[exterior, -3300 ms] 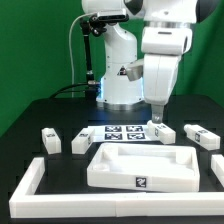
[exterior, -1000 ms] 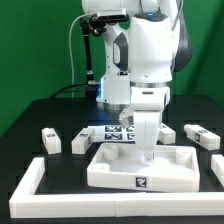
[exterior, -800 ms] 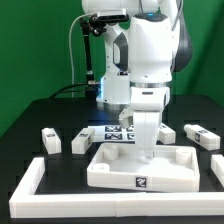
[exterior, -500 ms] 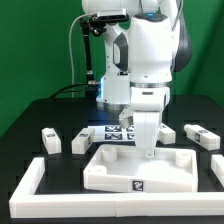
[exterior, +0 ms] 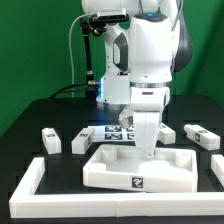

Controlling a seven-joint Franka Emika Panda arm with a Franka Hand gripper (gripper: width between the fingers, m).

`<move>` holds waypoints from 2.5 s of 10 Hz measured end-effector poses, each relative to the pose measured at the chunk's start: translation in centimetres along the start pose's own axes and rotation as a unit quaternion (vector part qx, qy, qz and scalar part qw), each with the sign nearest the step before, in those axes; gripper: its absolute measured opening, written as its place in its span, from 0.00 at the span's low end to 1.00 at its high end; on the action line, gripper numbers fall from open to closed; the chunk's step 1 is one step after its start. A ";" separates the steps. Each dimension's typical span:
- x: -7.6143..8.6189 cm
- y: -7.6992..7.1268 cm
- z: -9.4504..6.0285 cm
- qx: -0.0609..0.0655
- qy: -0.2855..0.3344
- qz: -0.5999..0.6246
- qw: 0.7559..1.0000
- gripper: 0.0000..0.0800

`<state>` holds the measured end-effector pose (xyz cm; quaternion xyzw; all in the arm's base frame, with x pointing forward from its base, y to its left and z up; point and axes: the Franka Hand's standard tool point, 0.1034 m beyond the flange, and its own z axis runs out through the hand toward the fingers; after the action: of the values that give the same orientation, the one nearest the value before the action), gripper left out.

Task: Assemble desk

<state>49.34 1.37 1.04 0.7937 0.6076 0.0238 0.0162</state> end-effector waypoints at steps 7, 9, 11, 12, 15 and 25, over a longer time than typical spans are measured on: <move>3.4 3.6 0.2 -0.008 0.008 -0.087 0.996 0.07; 3.4 3.7 0.3 0.023 -0.005 -0.089 0.996 0.07; 3.4 3.6 0.3 0.036 -0.015 -0.078 0.996 0.07; 3.4 3.6 0.3 0.036 -0.015 -0.080 0.996 0.07; 3.4 3.5 0.3 0.036 -0.015 -0.079 0.996 0.47; 4.5 3.7 -1.7 0.030 -0.020 -0.042 0.998 0.81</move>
Offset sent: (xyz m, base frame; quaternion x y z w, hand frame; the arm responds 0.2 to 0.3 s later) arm 0.0380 0.0205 -0.0002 -0.0008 0.0393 -0.1252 0.9913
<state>54.00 4.75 3.00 0.7677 0.6407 -0.0111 0.0058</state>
